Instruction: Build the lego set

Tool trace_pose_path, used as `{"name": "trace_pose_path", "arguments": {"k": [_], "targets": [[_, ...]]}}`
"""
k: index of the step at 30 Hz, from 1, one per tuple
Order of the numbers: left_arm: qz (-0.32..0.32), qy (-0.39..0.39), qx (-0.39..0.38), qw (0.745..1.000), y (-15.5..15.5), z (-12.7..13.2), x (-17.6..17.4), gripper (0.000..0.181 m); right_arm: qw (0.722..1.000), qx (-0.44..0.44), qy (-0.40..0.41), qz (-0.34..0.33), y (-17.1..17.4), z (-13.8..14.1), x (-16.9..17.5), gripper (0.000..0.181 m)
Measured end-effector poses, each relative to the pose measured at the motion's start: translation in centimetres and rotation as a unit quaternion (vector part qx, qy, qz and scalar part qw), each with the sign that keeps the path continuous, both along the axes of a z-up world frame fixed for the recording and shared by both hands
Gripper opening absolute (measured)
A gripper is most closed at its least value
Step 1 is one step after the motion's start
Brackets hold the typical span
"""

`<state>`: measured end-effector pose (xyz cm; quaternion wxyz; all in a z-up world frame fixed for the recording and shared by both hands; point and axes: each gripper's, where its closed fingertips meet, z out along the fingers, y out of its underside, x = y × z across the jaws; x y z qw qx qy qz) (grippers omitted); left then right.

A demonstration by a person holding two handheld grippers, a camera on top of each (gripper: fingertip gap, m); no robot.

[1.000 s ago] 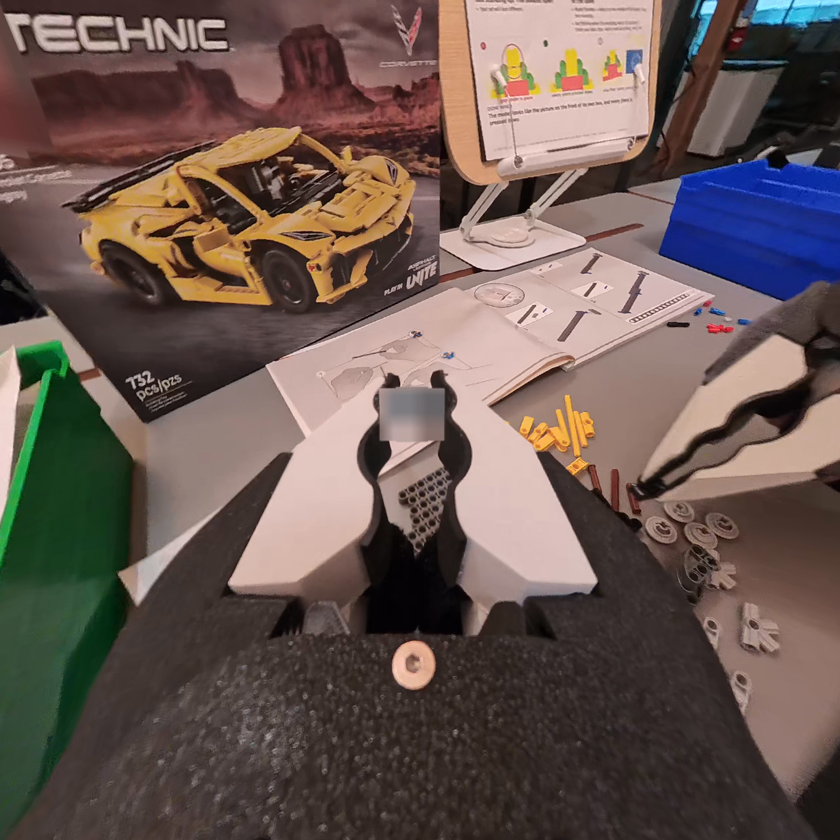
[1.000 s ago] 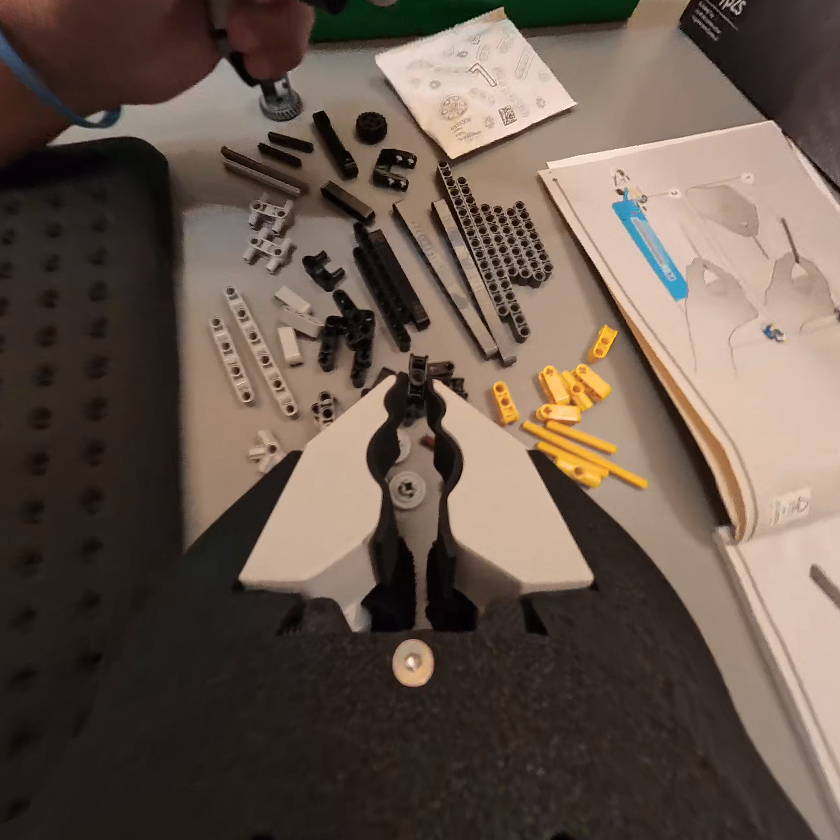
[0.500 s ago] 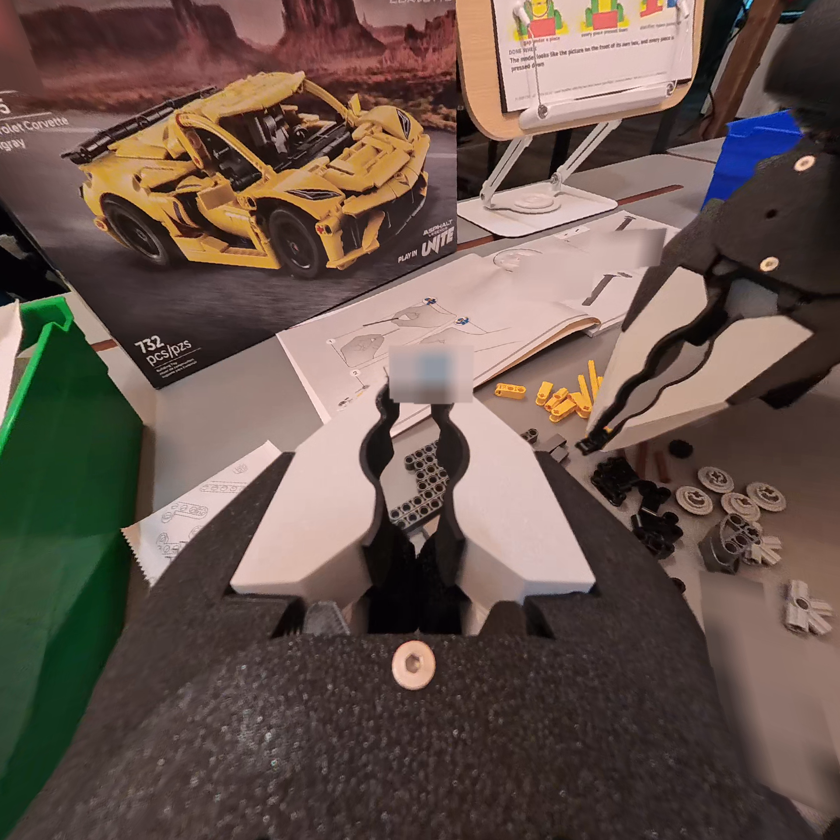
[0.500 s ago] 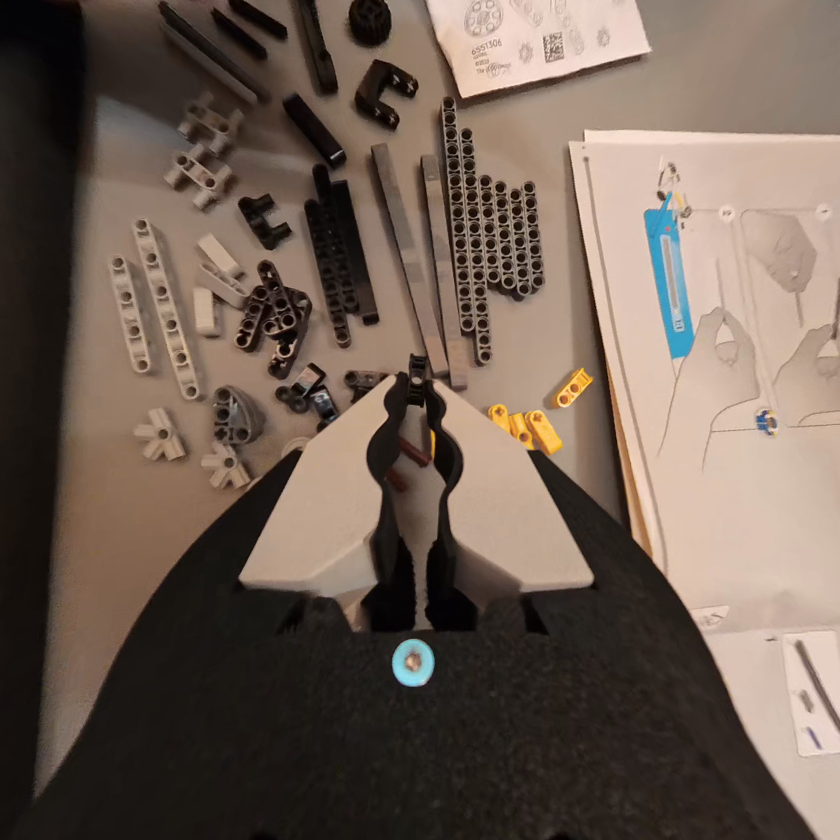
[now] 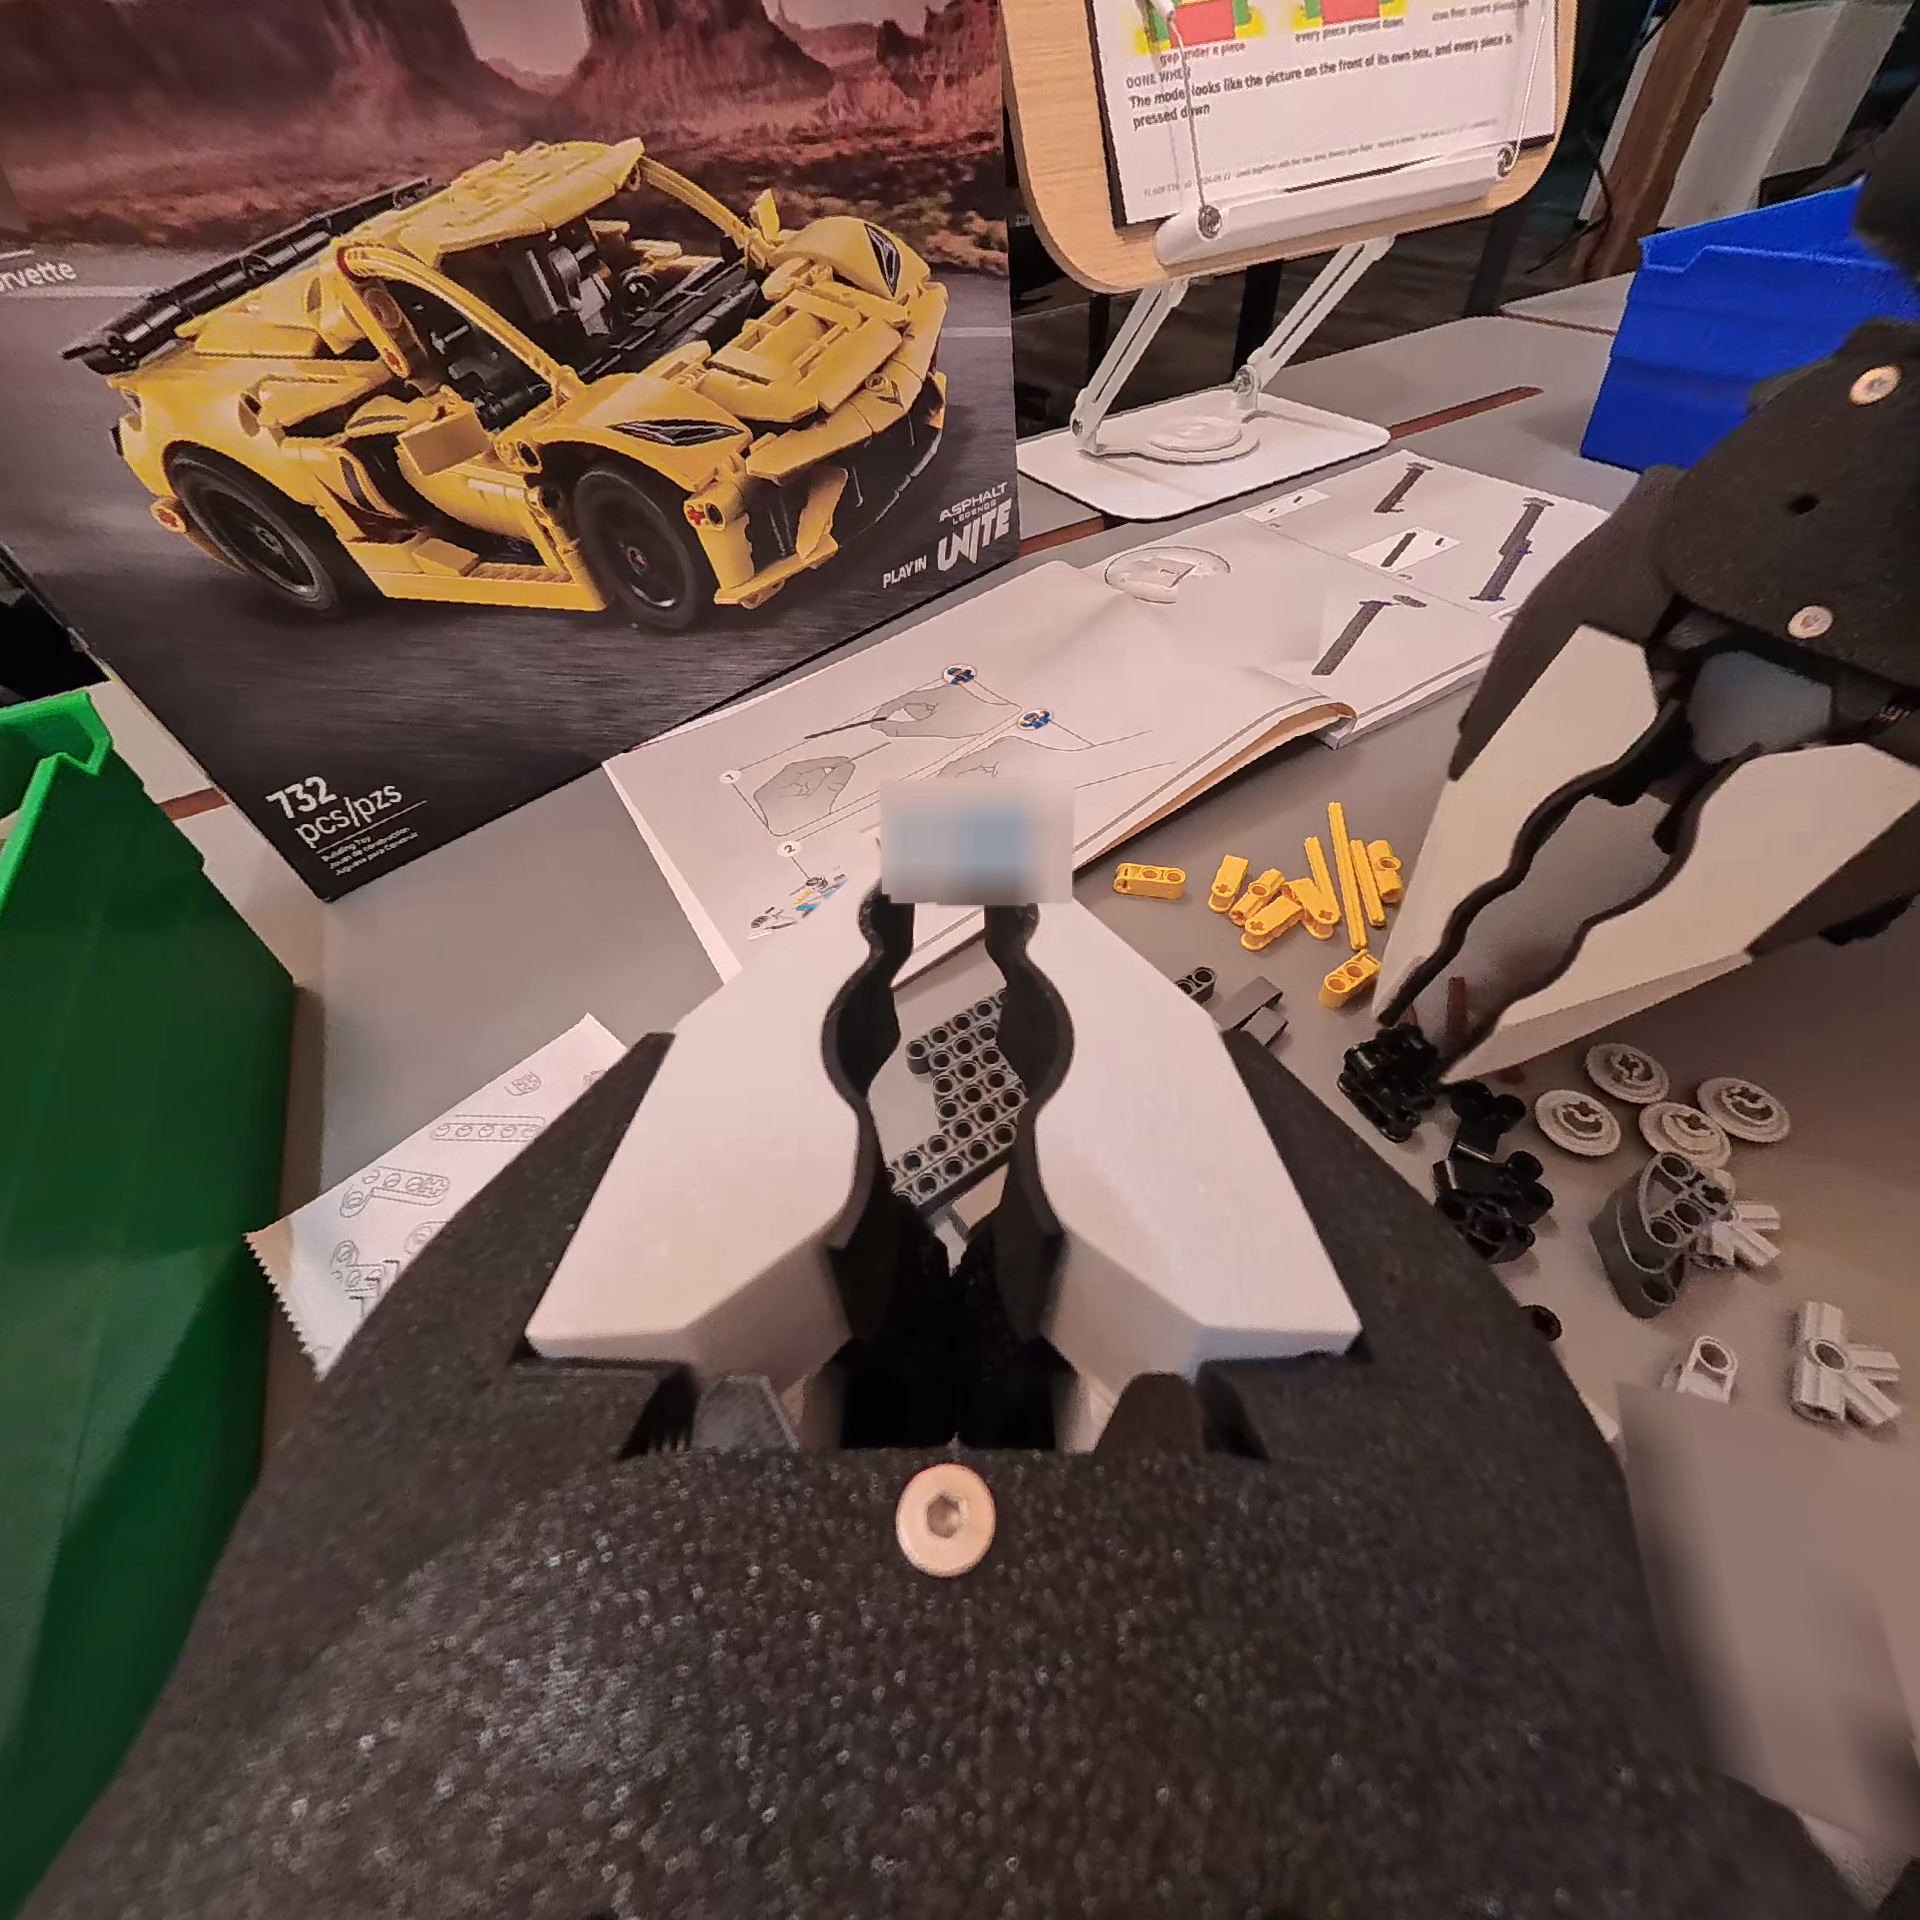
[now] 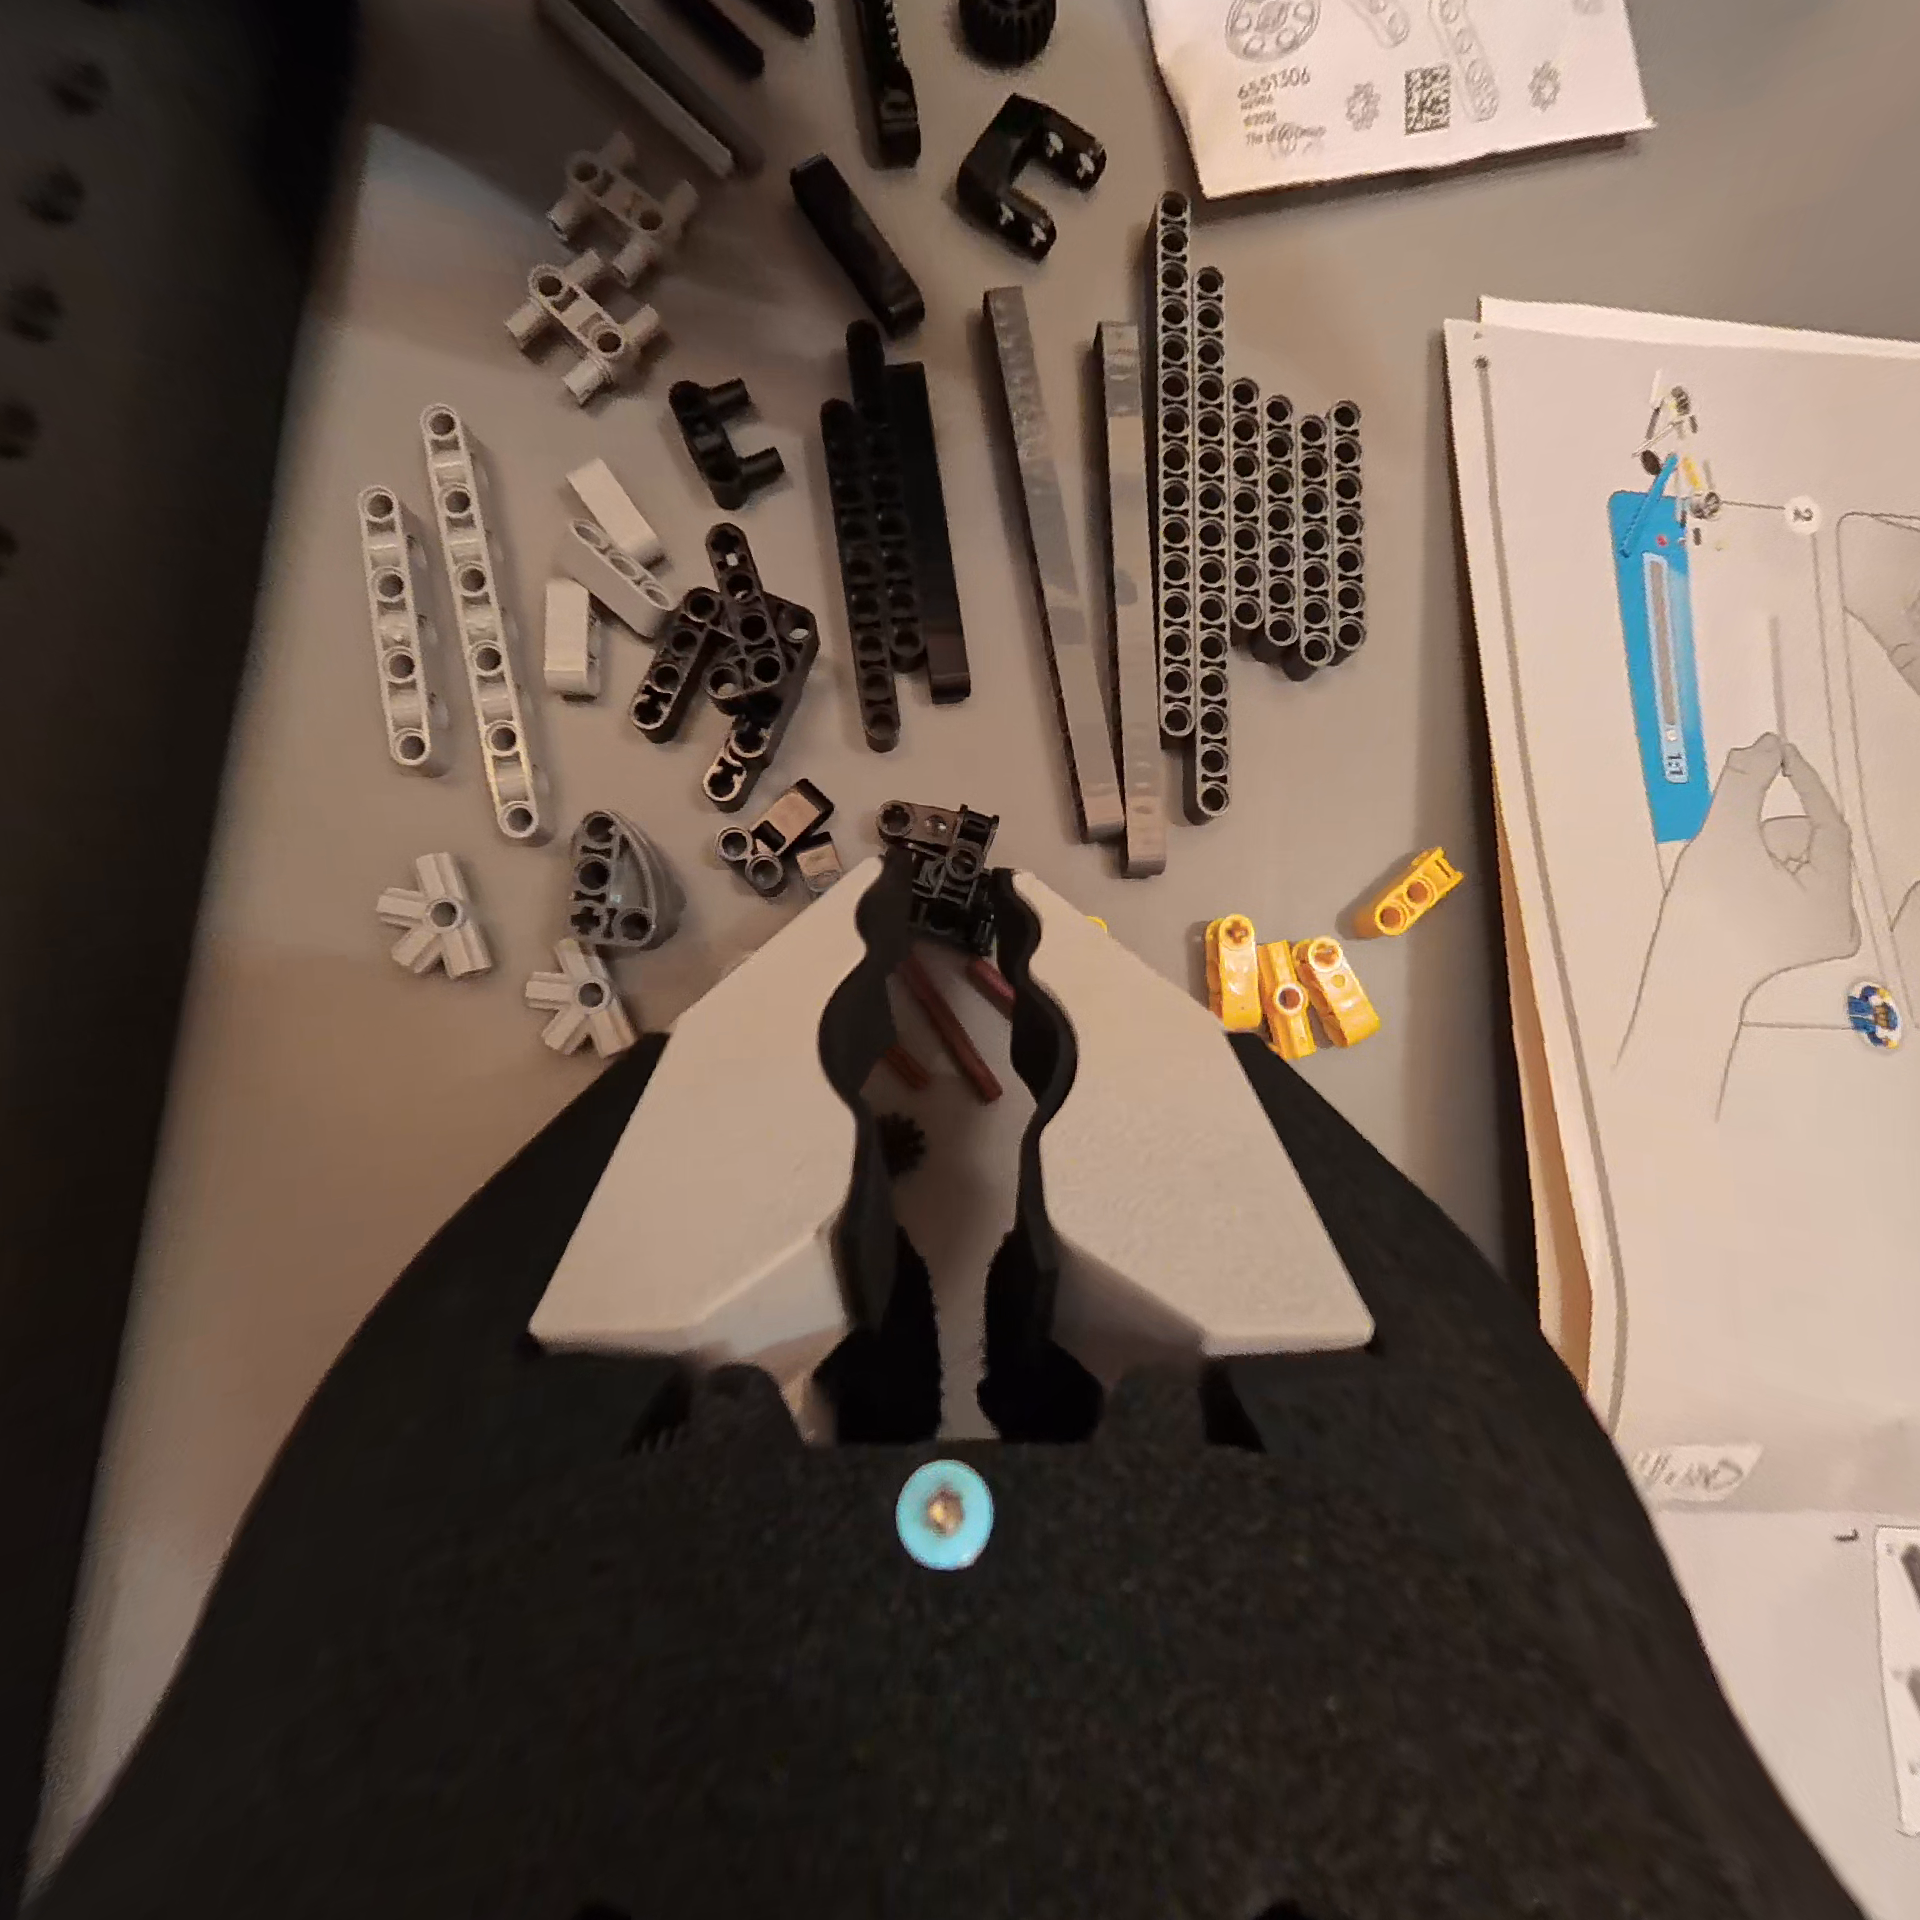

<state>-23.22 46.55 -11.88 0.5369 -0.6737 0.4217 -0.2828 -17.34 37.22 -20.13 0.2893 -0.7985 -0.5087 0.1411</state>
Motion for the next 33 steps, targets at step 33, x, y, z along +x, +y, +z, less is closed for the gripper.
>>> {"name": "trace_pose_path", "arguments": {"k": [33], "targets": [[0.019, -0.046, -0.010, 0.999, -2.1, 1.3, 1.5, 0.031, 0.778, 0.224, 0.132, -0.572, -13.5, 5.1, 25.7, 0.028]]}}
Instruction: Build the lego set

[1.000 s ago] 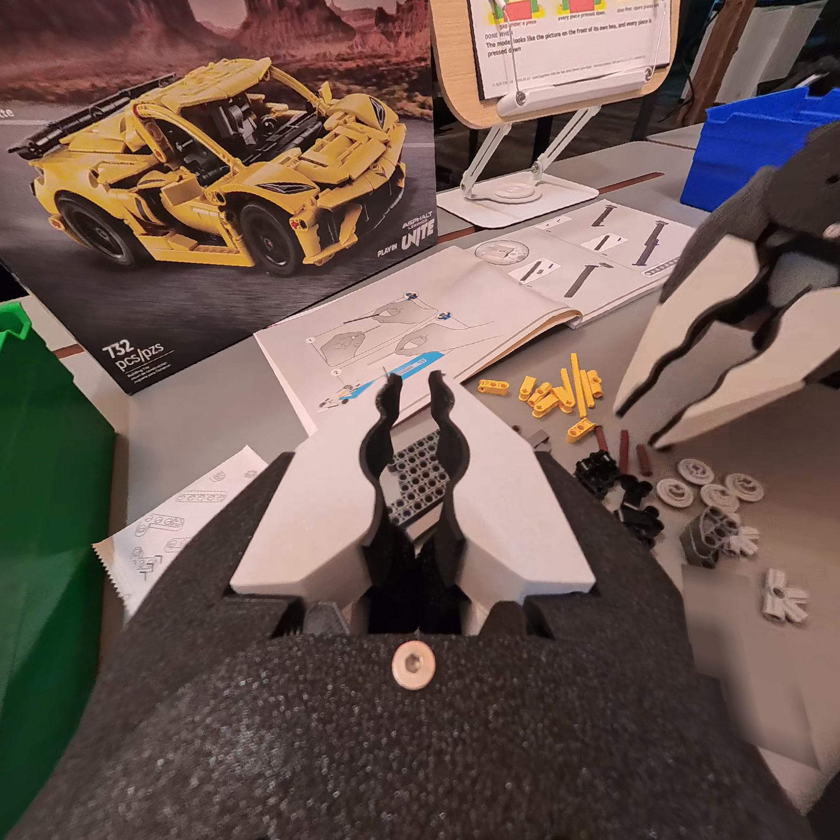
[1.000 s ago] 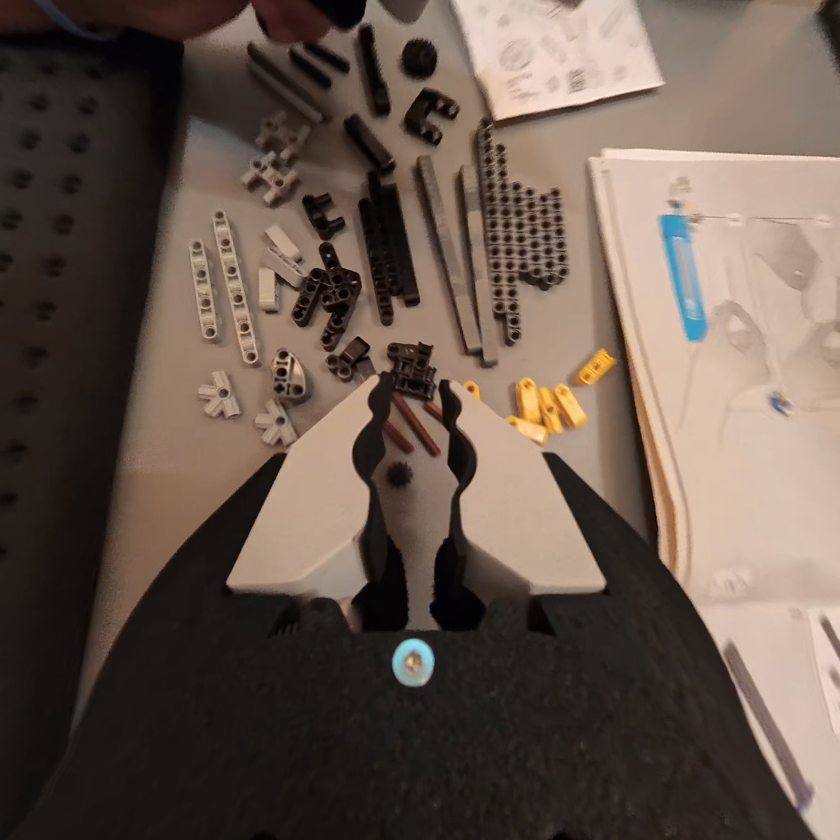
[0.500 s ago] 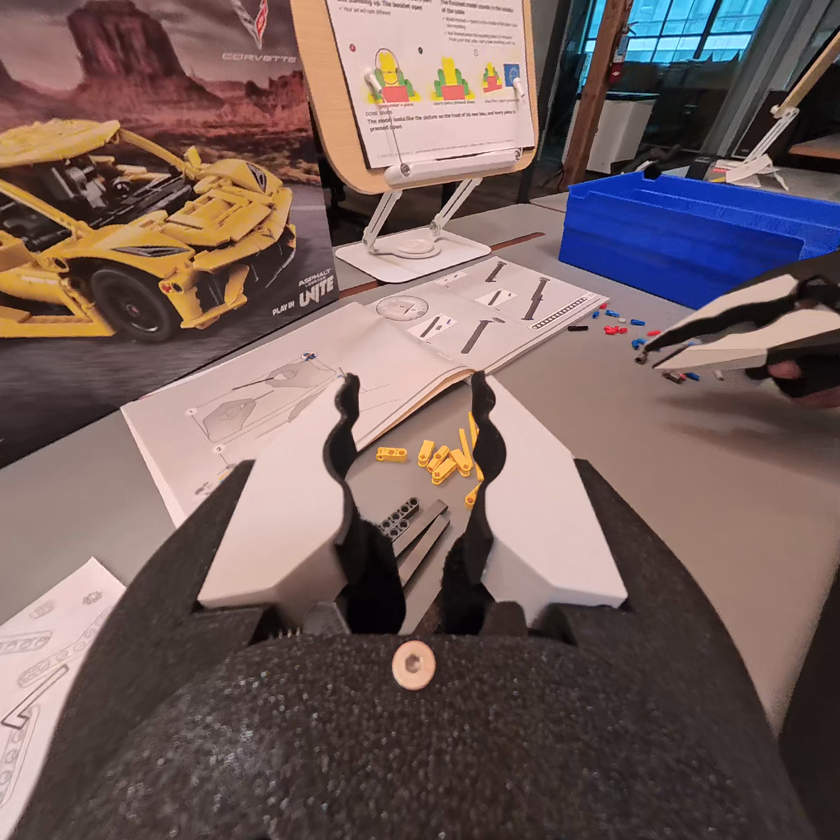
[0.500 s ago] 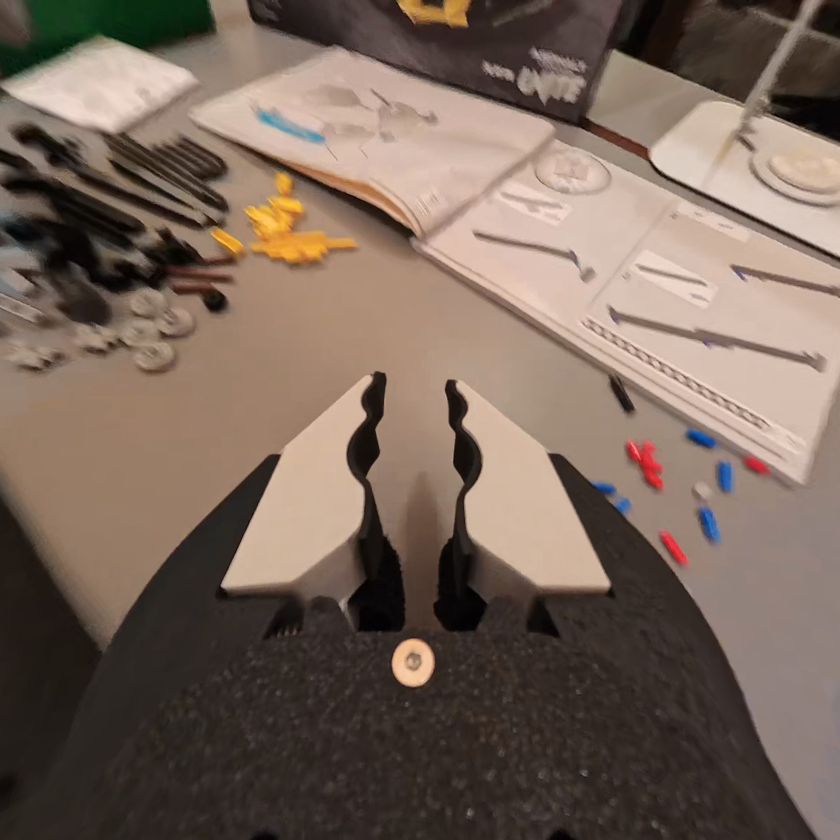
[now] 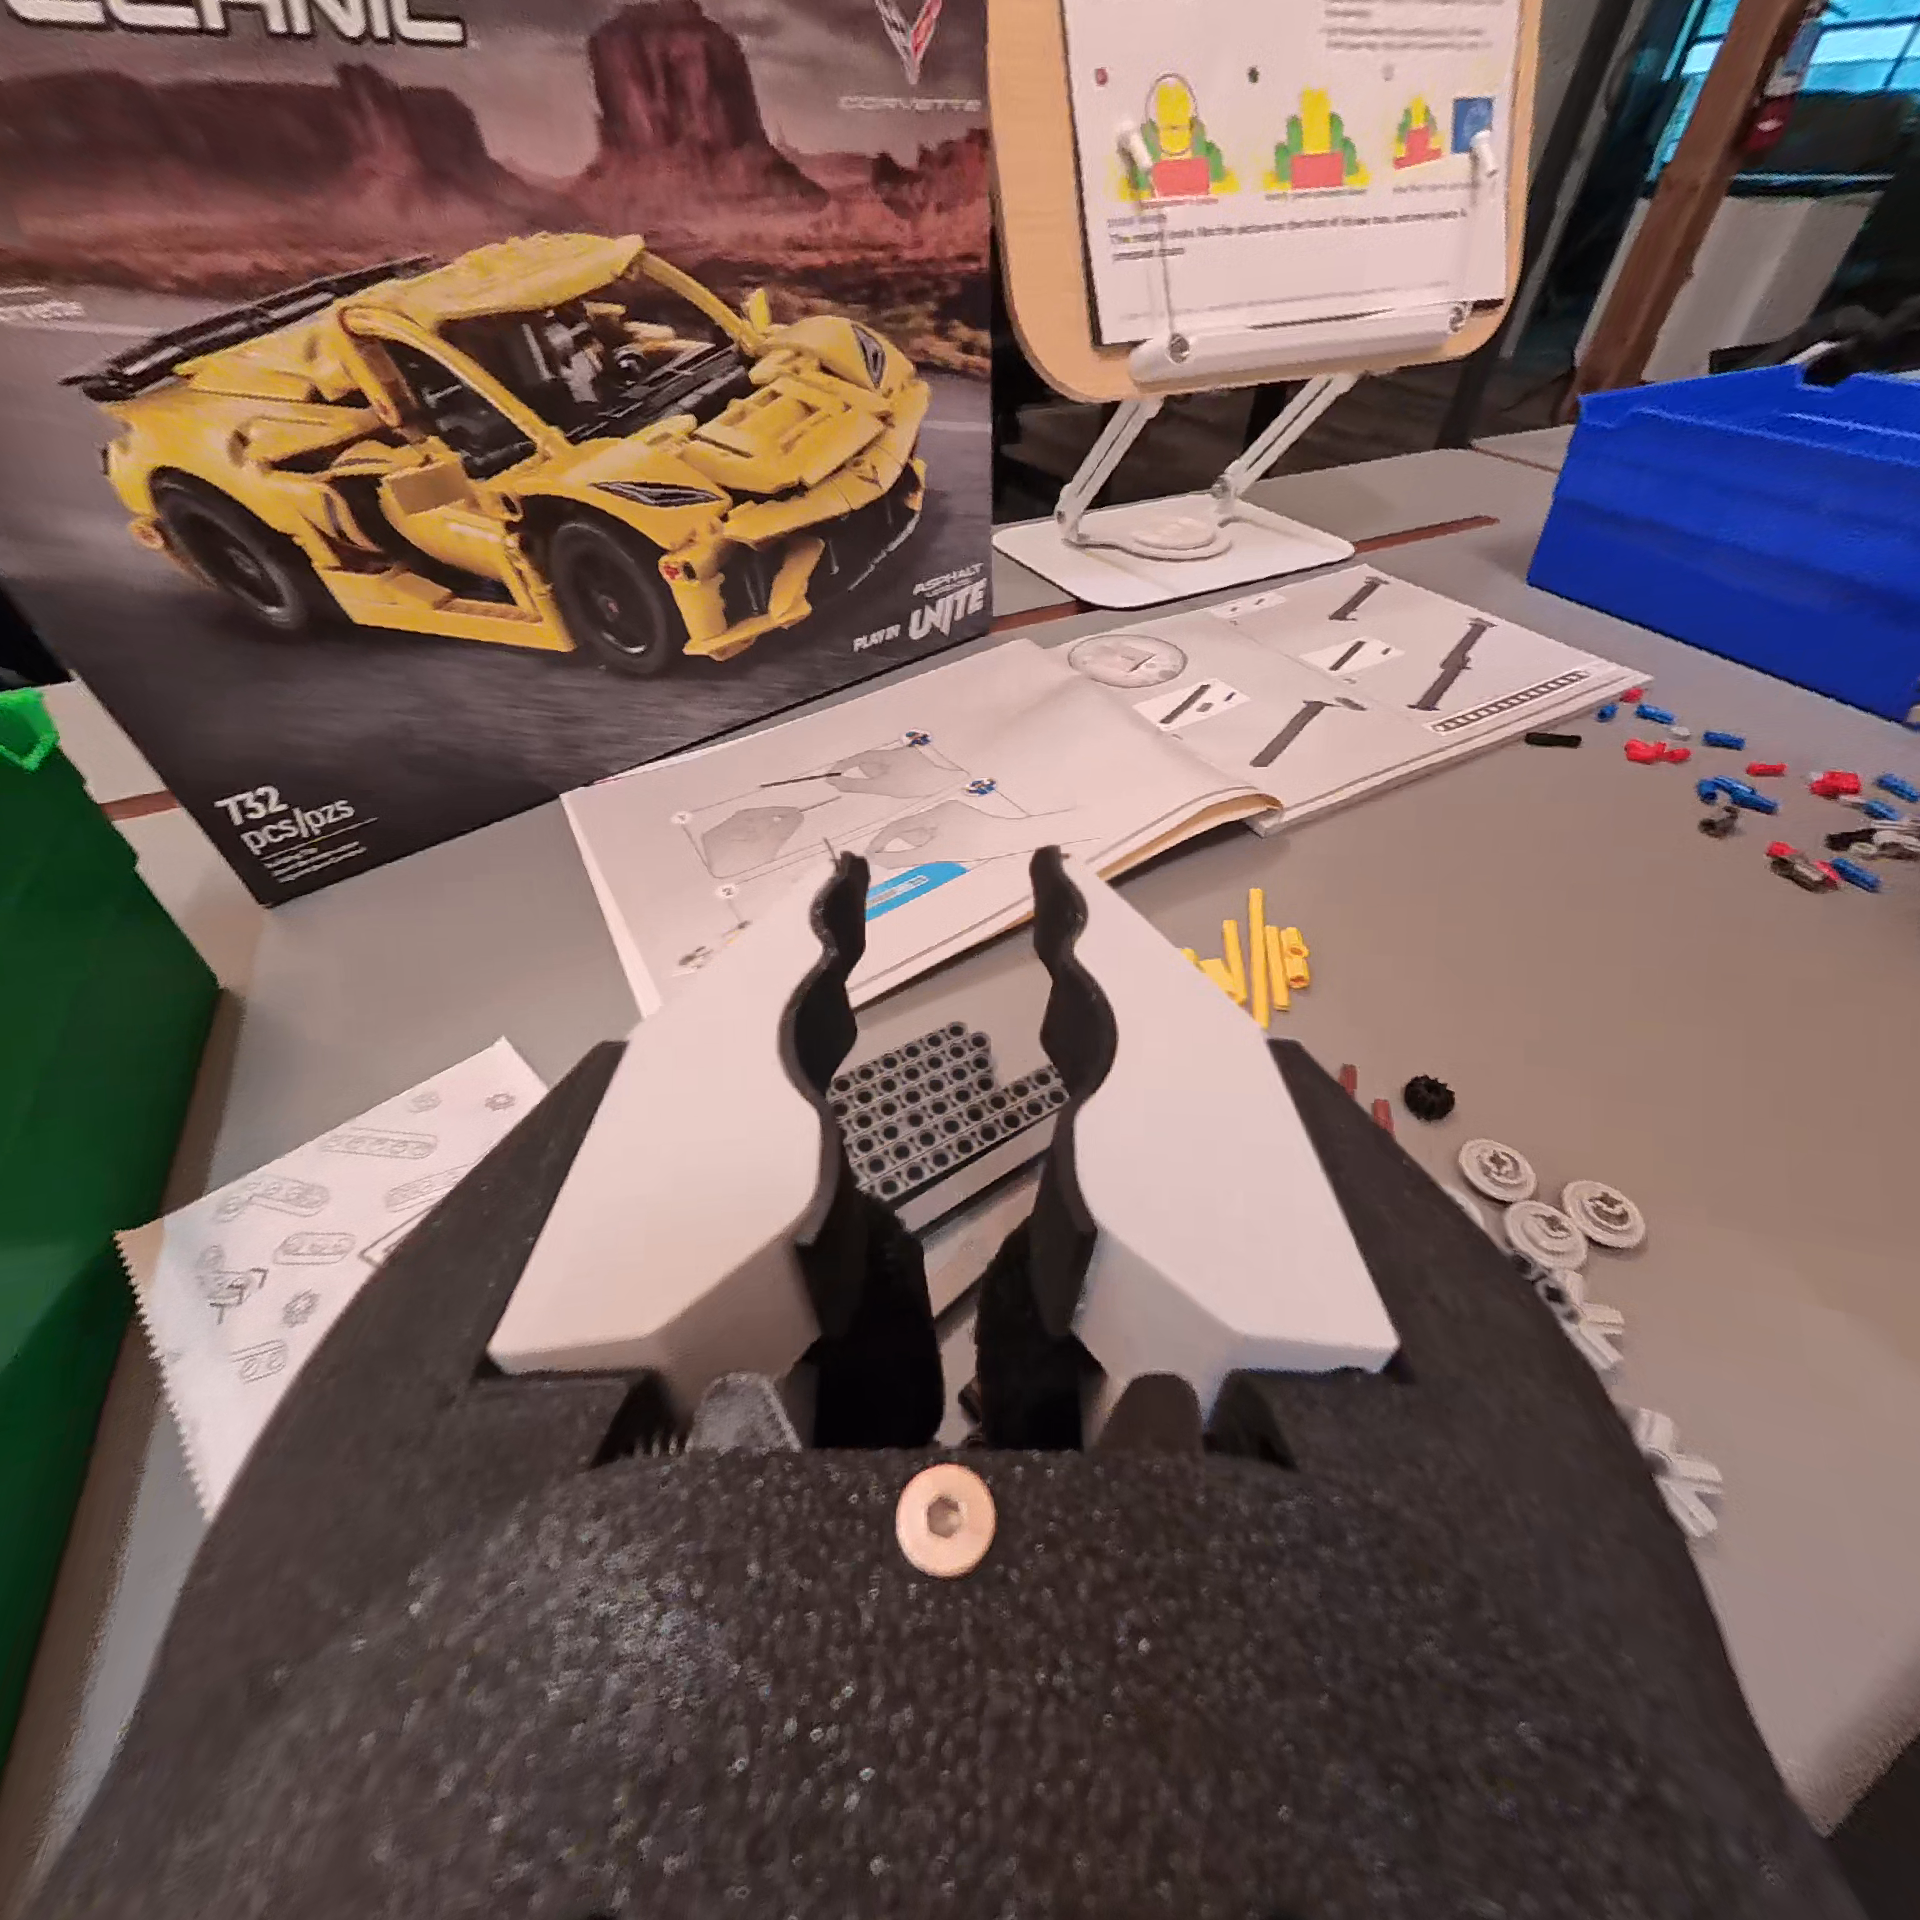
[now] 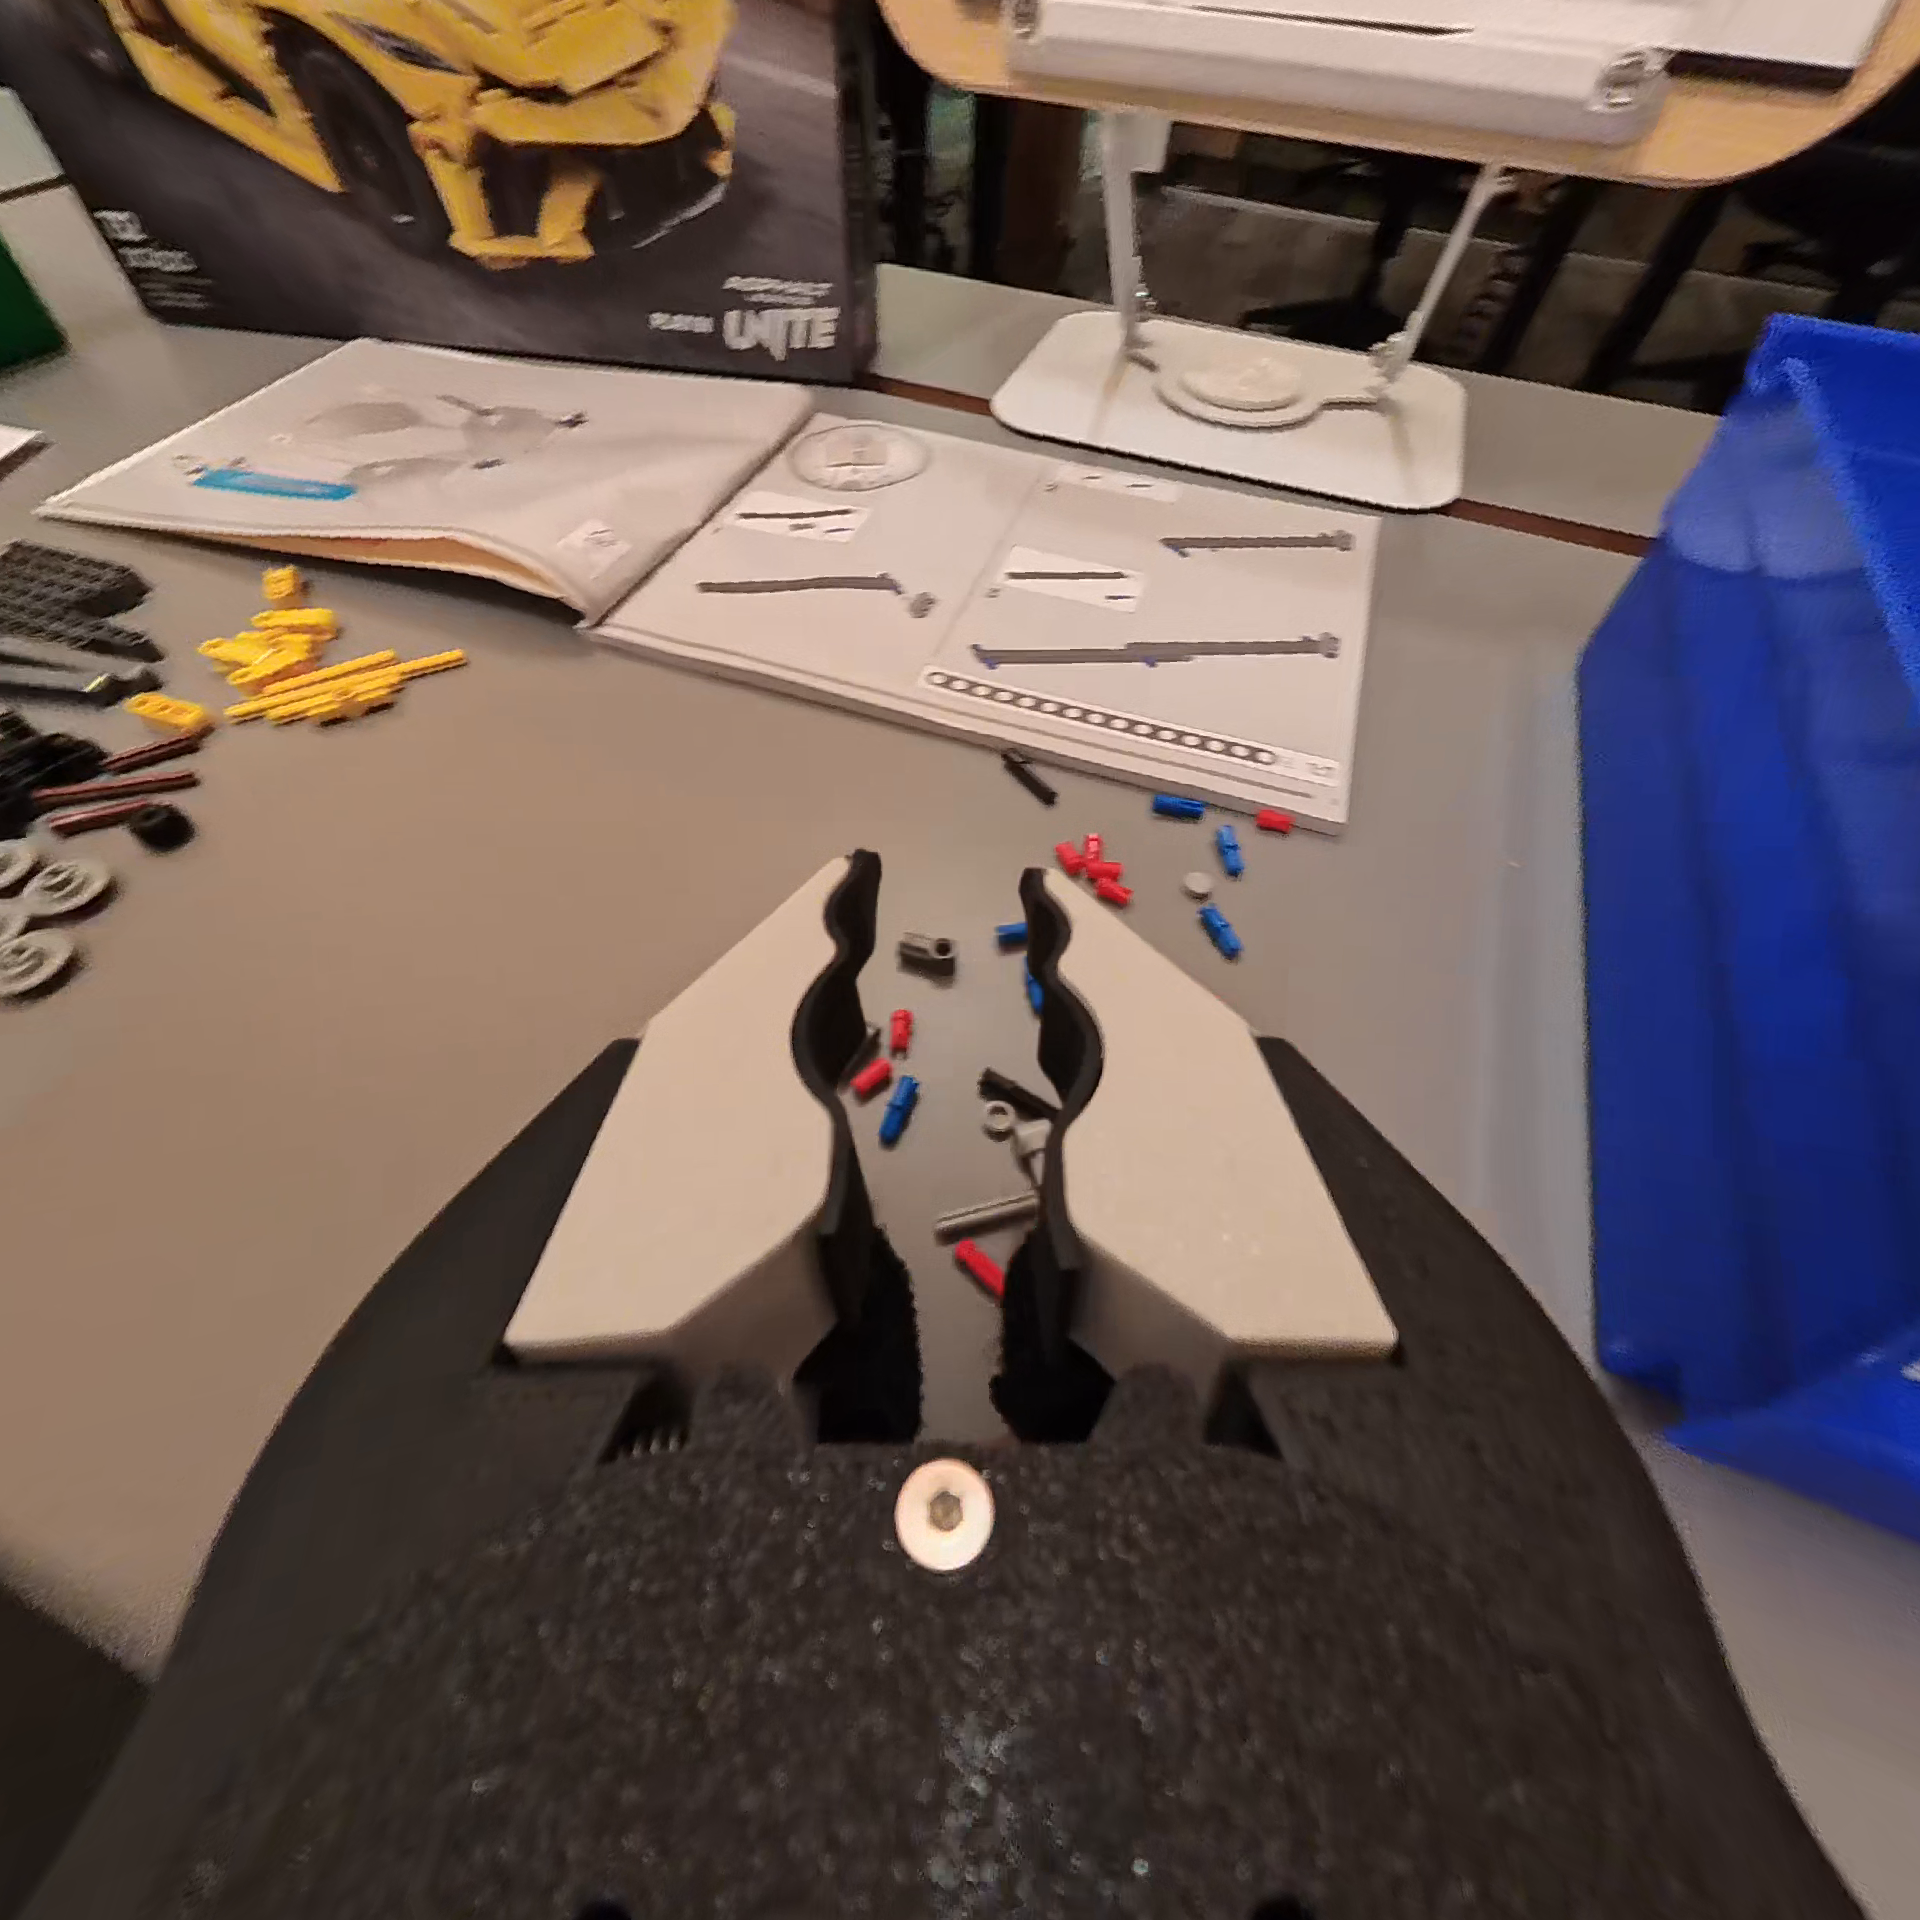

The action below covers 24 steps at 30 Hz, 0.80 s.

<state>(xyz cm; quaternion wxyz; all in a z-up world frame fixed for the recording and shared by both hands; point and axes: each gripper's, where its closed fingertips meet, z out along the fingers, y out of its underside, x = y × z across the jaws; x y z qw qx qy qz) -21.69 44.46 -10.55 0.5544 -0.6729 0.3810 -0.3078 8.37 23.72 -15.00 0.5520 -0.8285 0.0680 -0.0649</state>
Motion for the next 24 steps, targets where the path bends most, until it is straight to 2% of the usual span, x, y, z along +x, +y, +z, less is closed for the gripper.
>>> {"name": "trace_pose_path", "arguments": {"k": [2, 7, 12, 19, 24], "targets": [[0.003, 0.006, -0.003, 1.000, 0.3, -0.2, -0.1, 0.031, 1.000, 0.001, 0.012, -0.019, -0.2, -0.2, 1.0, 0.028], [0.014, 0.028, 0.017, 0.999, 0.2, 0.0, -0.8, 0.030, 1.000, -0.001, 0.020, -0.008, 0.2, -0.1, 0.8, 0.028], [0.010, 0.004, 0.014, 1.000, -0.6, 0.2, -2.0, 0.027, 1.000, -0.018, 0.024, -0.010, 0.0, -1.0, 0.6, 0.028], [0.009, -0.027, -0.037, 0.999, 0.3, -0.3, -2.7, 0.027, 0.999, 0.024, 0.021, -0.008, -0.4, 0.4, 0.6, 0.028], [0.005, -0.021, -0.037, 0.999, 0.1, -0.5, -2.6, 0.027, 1.000, 0.026, -0.002, -0.002, -0.2, 0.8, 0.2, 0.028]]}}
